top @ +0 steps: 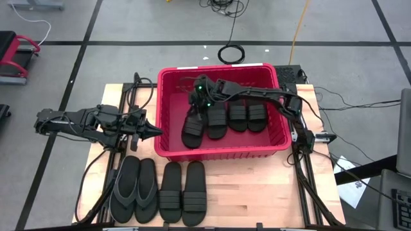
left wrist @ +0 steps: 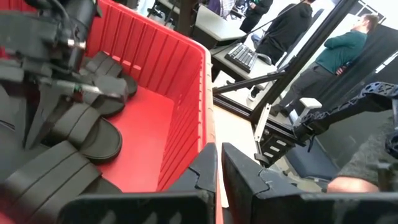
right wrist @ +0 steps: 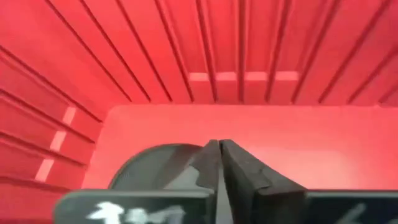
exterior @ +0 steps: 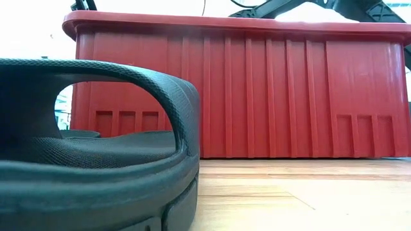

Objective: Pick and place slides into bin
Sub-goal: Put the black slide into the red bin

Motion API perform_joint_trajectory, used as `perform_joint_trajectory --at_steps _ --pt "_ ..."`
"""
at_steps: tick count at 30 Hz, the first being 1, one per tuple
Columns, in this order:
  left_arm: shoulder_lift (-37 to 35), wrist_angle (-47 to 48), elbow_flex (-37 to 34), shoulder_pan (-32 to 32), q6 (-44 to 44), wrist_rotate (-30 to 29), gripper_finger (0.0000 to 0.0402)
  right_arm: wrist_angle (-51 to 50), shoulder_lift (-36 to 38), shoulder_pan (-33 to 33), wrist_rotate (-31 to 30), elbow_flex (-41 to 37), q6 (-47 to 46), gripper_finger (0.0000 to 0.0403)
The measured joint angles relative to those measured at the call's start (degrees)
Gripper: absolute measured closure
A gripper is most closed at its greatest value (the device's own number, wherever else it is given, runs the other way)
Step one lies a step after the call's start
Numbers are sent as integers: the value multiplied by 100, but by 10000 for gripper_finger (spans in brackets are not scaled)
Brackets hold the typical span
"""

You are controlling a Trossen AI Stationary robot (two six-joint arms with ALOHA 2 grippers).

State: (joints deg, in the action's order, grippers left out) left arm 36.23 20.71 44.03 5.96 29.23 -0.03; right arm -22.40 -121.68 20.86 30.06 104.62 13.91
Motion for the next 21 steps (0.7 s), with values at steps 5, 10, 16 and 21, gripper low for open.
perform_joint_trajectory --at_steps 5,10,16,21 --pt "2 9 0 -3 33 0 382 506 -169 -178 -26 0 -435 398" --pt "2 23 0 -3 45 0 382 930 -362 -422 -423 0 -590 402" --pt "2 41 0 2 191 6 382 641 -760 -611 -168 -1 -550 402" --pt "2 57 0 2 207 138 382 143 -864 -596 -117 -4 -464 403"
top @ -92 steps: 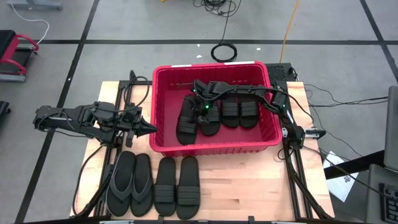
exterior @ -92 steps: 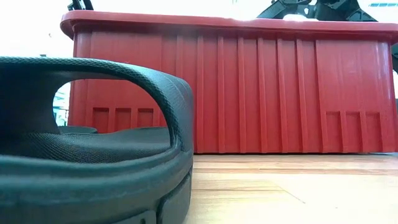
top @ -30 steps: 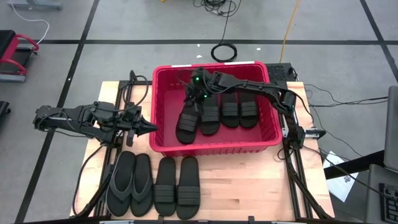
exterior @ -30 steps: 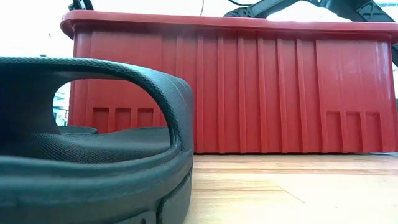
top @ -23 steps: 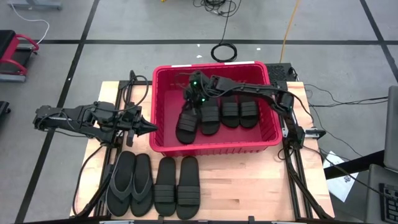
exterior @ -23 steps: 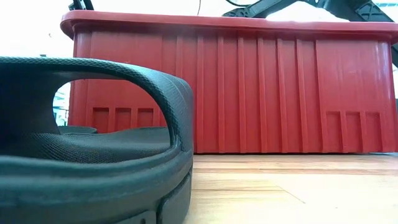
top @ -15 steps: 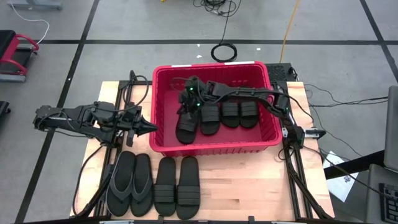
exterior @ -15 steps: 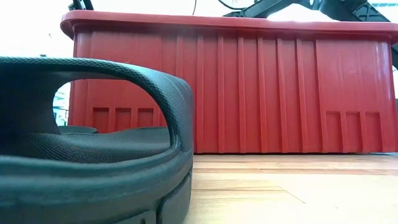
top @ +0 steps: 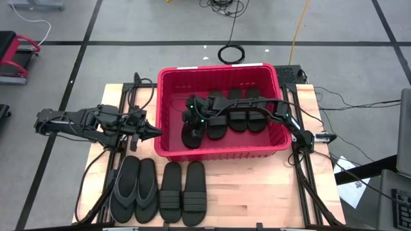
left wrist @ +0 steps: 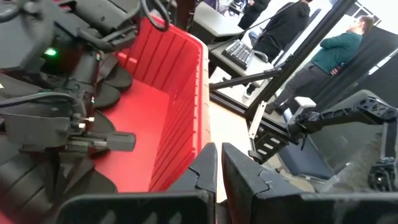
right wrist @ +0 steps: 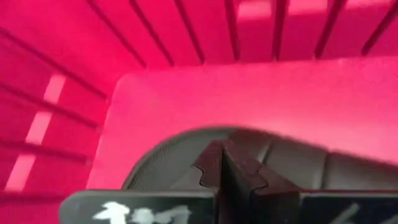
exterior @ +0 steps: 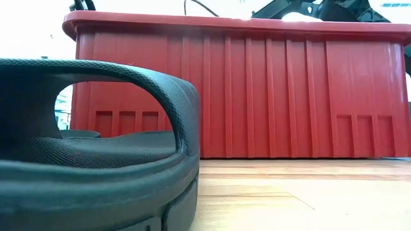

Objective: Pick and place slides into bin
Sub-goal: Put the black slide into the red bin

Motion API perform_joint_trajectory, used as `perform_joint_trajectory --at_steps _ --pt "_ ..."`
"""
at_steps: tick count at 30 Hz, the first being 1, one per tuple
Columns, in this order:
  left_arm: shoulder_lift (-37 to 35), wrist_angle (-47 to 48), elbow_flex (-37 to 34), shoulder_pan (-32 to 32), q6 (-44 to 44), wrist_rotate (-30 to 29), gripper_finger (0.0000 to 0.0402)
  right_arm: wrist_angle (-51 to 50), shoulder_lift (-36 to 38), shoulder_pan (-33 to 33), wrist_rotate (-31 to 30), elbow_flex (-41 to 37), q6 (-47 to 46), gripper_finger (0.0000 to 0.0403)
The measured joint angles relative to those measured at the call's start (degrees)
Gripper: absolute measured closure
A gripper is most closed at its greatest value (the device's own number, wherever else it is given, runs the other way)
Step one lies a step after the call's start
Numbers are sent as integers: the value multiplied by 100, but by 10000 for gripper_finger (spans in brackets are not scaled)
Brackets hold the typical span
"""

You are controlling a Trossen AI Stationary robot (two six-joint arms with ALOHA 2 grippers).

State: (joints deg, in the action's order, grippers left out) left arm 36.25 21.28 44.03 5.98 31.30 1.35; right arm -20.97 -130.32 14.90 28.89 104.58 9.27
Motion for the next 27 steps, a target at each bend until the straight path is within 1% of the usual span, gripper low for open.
perform_joint_trajectory --at_steps 4,6,10,13,15,27 --pt "0 2 0 0 -54 13 382 -965 32 67 -15 15 379 403" --pt "0 4 0 0 -135 11 382 -1282 58 102 6 15 470 403" --pt "0 4 0 0 -260 11 382 -1329 121 134 -74 5 461 403" --pt "0 7 0 0 -257 10 382 -1335 204 144 -381 4 403 403" --pt "0 9 0 0 -257 10 382 -1437 275 182 -475 1 438 403" --pt "0 2 0 0 -276 10 382 -1635 442 255 -490 0 516 403"
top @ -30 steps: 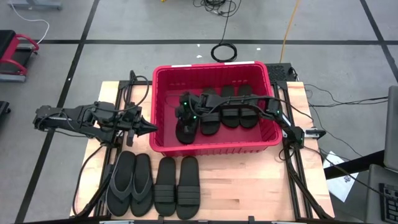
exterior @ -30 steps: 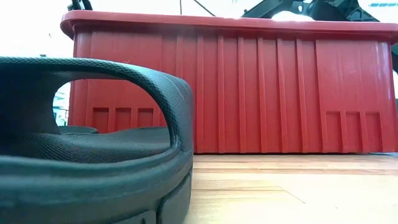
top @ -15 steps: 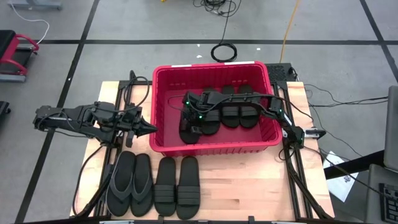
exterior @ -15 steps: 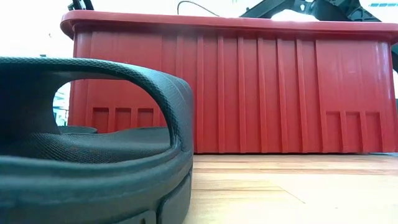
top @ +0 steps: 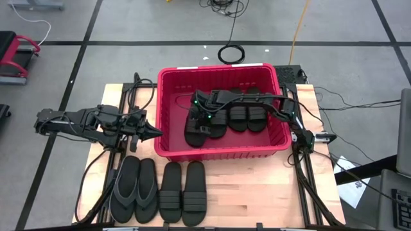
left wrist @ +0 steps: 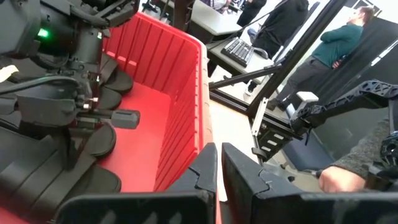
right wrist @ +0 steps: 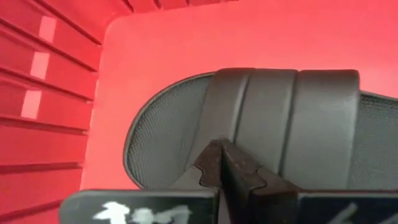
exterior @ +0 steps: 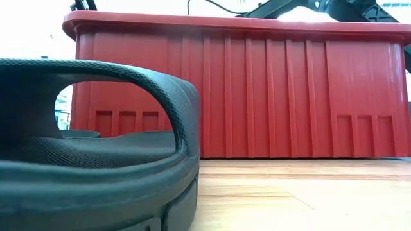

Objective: Pick and place slides into bin
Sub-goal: Put the black slide into the red bin

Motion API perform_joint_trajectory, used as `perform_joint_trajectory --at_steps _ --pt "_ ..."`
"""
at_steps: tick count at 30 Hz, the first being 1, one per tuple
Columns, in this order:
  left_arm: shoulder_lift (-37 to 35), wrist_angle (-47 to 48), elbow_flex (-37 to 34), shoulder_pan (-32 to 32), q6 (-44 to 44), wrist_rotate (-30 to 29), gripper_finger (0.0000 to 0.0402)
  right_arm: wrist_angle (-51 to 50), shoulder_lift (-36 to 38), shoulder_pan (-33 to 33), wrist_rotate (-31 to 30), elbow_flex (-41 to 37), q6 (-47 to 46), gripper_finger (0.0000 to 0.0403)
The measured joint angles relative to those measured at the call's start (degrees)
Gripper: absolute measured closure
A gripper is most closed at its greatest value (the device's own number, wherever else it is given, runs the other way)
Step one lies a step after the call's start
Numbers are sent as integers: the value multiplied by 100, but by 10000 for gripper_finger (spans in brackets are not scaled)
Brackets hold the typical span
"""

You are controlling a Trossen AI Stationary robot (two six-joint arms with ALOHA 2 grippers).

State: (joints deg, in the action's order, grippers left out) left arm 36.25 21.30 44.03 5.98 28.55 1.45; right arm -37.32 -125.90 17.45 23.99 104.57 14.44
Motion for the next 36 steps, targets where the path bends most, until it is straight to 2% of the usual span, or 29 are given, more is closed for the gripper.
perform_joint_trajectory --at_steps 6,17,23,28,31,36 --pt "0 -10 0 0 -57 -2 382 62 426 1 -54 -8 53 403" --pt "0 -51 -2 -24 -886 -30 382 786 2867 43 -28 7 -229 403" --pt "9 -83 -2 -27 -1435 -45 382 25 3721 179 4 0 -956 403" --pt "-85 -353 -2 -28 -1707 2 382 -786 4268 166 24 -44 -984 403" --pt "-229 -712 -2 -28 -2005 184 382 -484 4667 159 3 -508 -1258 403" --pt "-624 -1257 0 -27 -2369 258 382 1248 5582 28 22 -2048 -1883 403"
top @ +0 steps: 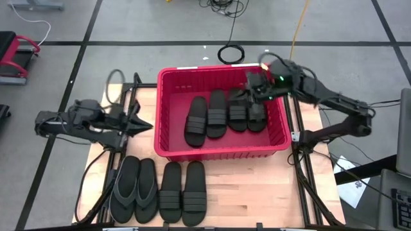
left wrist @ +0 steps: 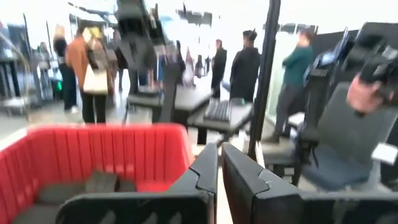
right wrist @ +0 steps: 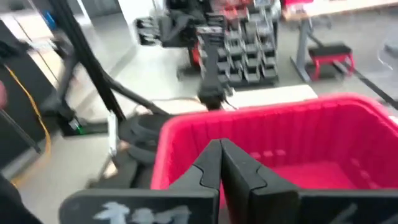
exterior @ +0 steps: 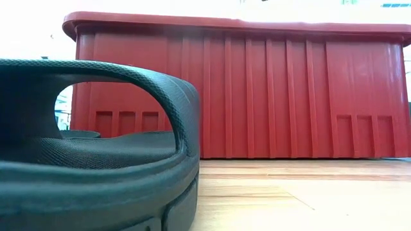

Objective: Pick and place slides into bin
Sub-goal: Put the black slide into the red bin

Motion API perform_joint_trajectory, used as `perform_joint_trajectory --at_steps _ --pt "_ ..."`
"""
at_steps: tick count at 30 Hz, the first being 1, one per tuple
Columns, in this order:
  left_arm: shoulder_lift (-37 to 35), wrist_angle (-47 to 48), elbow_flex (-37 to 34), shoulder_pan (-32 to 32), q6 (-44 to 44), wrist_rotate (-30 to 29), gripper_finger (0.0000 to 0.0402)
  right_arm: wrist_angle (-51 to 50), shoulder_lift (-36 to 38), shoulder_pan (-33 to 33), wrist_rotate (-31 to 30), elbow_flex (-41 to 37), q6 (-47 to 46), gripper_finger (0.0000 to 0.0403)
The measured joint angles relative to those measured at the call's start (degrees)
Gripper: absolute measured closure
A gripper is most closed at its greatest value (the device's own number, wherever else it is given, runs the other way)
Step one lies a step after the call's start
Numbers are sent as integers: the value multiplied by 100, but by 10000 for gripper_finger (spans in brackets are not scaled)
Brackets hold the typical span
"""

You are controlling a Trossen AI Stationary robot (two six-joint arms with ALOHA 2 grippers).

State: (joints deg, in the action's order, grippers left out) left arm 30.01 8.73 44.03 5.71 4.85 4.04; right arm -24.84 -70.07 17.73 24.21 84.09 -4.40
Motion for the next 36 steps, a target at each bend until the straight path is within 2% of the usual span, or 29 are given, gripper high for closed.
perform_joint_trajectory --at_steps 6,10,12,15,18,21,27,32,36 --pt "-377 -168 0 -1 -3 -368 383 1771 1119 -61 -248 -2070 -969 403" --pt "-498 -296 0 1 241 -1005 383 2106 1822 -56 -474 -3030 -1201 403" --pt "-466 -291 0 1 757 -1481 383 2213 2148 -34 -470 -3409 -1278 403" --pt "-255 -251 1 -1 1434 -1909 383 2357 2621 26 -466 -3855 -1431 403" --pt "147 -184 121 -66 1749 -1912 383 2330 3044 71 -464 -4170 -1455 403" --pt "812 70 552 -329 1819 -1912 383 2332 3408 129 -450 -4366 -1456 403" --pt "2324 1383 1870 -1215 1556 -1522 382 2310 3723 254 -446 -4724 -1536 403" --pt "3555 2456 2995 -2153 1411 -430 377 2310 3802 256 -272 -4817 -1547 403" --pt "4455 3193 3636 -2647 963 463 342 2197 3921 256 113 -4817 -1452 403"
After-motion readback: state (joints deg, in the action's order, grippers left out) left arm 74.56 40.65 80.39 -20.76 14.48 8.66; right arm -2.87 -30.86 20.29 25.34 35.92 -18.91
